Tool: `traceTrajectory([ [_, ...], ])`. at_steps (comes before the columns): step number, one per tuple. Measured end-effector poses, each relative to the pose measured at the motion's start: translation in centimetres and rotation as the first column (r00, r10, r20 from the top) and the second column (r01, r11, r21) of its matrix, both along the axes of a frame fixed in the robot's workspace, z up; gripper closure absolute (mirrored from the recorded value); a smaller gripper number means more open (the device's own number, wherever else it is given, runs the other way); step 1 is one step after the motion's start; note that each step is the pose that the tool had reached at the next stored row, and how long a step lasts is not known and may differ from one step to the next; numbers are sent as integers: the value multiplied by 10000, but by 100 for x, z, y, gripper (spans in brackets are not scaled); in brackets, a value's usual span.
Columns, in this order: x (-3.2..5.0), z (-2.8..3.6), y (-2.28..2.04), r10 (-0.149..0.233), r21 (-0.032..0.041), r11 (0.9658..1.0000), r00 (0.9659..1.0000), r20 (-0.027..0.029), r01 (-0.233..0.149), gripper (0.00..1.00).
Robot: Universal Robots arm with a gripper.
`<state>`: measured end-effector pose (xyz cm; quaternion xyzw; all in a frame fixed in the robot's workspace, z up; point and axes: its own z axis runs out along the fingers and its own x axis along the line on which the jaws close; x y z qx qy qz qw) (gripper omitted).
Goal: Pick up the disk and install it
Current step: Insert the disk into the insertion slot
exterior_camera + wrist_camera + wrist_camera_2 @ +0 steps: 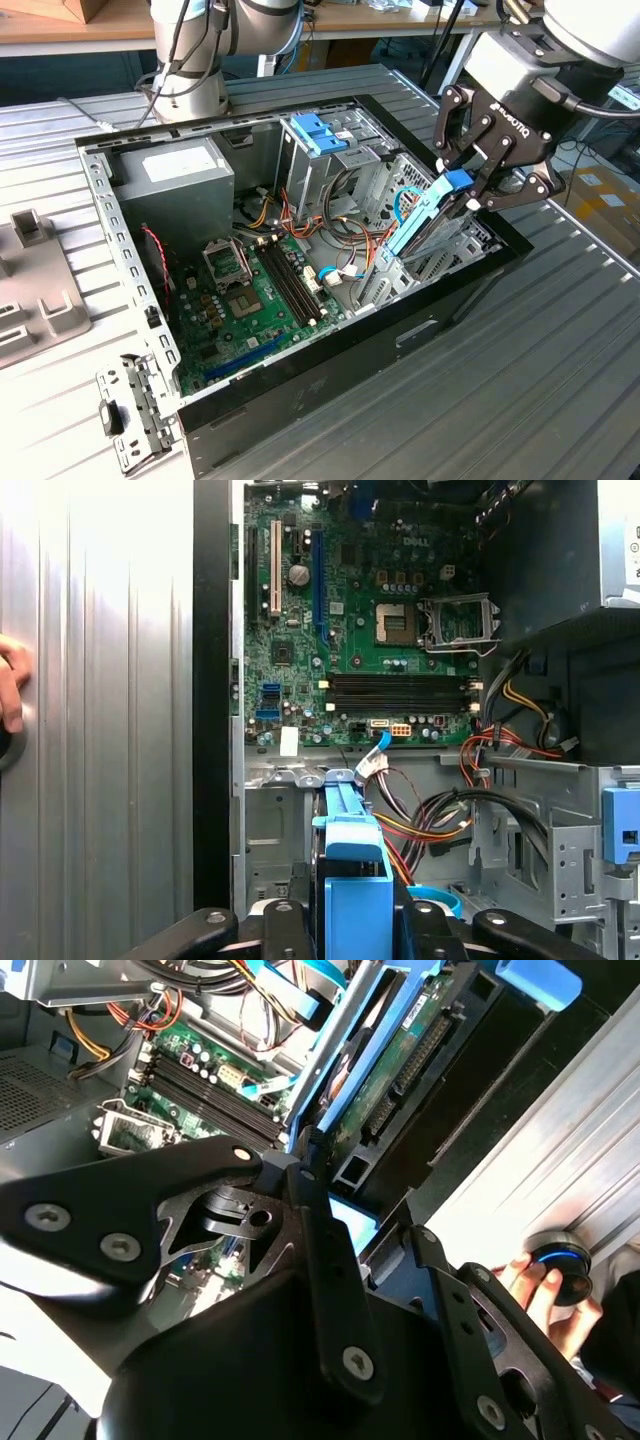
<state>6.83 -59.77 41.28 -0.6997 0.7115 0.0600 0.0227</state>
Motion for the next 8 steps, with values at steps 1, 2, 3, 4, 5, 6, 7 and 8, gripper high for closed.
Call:
traceTrajectory([
  [1,0,-10,0,0,0,10000,10000,0,0,63],
  [2,0,-18,0,0,-1,10000,10000,0,0,63],
  [3,0,-30,0,0,-1,10000,10000,0,0,63],
  [4,0,-41,0,0,0,10000,10000,0,0,63],
  [5,0,-49,0,0,0,10000,10000,0,0,63],
  [6,0,-58,0,0,-1,10000,10000,0,0,63],
  [7,0,-64,0,0,-1,10000,10000,0,0,63],
  [8,0,-70,0,0,-1,10000,10000,0,0,63],
])
